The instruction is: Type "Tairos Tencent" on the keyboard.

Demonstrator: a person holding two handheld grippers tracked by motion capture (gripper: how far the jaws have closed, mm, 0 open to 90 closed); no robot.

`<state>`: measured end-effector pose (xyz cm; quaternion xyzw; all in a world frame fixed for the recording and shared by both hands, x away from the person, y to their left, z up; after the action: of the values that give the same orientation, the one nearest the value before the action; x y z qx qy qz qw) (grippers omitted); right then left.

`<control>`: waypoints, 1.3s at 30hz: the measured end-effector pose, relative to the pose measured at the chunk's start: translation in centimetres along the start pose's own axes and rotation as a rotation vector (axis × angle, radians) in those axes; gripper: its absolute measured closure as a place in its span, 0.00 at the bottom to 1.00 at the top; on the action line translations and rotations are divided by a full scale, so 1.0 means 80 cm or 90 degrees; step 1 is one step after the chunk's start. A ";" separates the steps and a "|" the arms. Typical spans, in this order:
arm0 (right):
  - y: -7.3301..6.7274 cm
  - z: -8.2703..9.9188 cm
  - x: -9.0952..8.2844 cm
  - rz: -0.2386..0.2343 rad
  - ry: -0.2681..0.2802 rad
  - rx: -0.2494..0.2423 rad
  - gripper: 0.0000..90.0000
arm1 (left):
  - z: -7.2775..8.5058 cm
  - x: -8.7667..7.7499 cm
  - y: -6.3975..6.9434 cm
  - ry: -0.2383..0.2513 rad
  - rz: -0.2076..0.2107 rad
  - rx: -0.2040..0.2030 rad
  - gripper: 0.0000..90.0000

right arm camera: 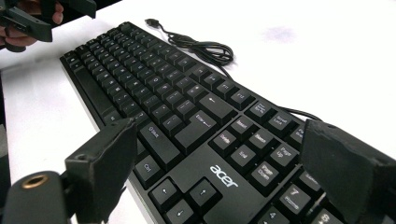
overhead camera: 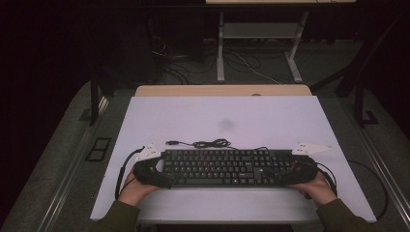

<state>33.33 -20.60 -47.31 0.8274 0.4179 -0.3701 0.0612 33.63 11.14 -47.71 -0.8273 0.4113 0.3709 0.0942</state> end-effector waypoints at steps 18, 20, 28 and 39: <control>-0.009 -0.012 0.011 -0.011 -0.001 -0.002 0.12 | -0.001 0.003 0.002 -0.002 0.005 0.003 0.00; -0.010 -0.013 0.012 -0.015 -0.003 -0.005 0.13 | -0.001 0.003 0.003 -0.005 0.006 0.005 0.00; -0.014 -0.018 0.014 -0.021 0.000 -0.004 0.13 | -0.003 0.004 0.004 0.000 0.008 0.001 0.00; -0.020 -0.024 0.023 -0.027 -0.004 -0.012 0.13 | -0.003 0.005 0.005 -0.002 0.011 0.005 0.00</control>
<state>33.89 -17.58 -46.81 0.8168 0.4384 -0.3699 0.0623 33.64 10.53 -47.75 -0.8228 0.4197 0.3713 0.0950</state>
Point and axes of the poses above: each handheld gripper's, and its own axes: x roughly forward along the jaws, z roughly out of its underside, y roughly to its right, the point moved 10 cm from there along x, roughly forward along the jaws, and after that the axes turned 11 degrees about -y, right-handed, at the moved point
